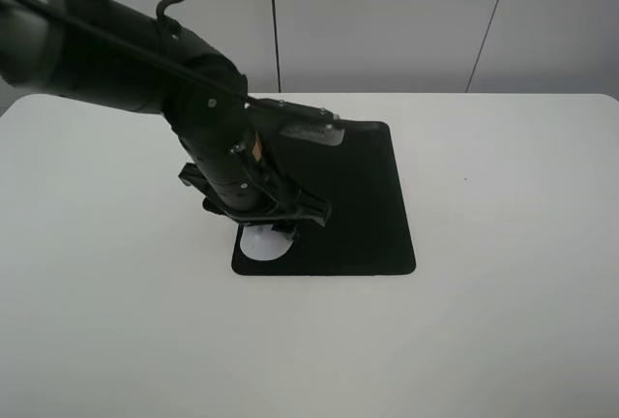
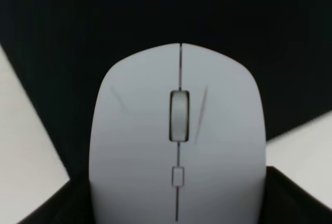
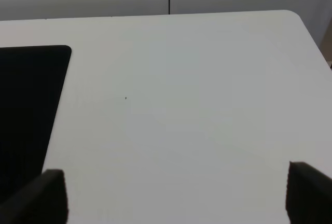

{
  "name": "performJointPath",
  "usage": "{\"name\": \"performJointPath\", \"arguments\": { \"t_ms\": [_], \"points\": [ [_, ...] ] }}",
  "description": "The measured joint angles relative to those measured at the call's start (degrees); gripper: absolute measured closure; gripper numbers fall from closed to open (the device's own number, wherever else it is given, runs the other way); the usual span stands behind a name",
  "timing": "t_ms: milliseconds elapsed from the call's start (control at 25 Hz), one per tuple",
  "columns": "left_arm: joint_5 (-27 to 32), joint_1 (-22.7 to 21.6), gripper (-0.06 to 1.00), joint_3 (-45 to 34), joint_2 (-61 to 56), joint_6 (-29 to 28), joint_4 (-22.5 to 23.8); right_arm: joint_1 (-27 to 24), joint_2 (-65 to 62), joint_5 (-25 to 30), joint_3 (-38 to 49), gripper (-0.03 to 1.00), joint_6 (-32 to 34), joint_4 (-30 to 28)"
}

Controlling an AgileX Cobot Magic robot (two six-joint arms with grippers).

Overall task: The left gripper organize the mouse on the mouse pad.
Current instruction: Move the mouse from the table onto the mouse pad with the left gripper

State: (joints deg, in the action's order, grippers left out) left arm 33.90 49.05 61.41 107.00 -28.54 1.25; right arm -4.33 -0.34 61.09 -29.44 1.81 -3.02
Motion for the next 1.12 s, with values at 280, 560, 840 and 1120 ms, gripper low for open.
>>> {"name": "performJointPath", "arguments": {
  "t_ms": [280,560,840,1120],
  "points": [
    [4.0,-3.51,0.32,12.65,4.93,-3.22,-0.41,0.0,0.0,0.0,0.0,0.14,0.0,0.0],
    [6.64,-3.63,0.32,23.14,13.13,-8.65,-1.25,0.0,0.0,0.0,0.0,0.14,0.0,0.0],
    [9.15,-3.81,0.32,30.89,20.34,-10.35,-0.69,0.0,0.0,0.0,0.0,0.14,0.0,0.0],
    [10.41,-4.23,0.32,34.32,23.74,-11.21,-0.52,0.0,0.0,0.0,0.0,0.14,0.0,0.0]
  ]
}}
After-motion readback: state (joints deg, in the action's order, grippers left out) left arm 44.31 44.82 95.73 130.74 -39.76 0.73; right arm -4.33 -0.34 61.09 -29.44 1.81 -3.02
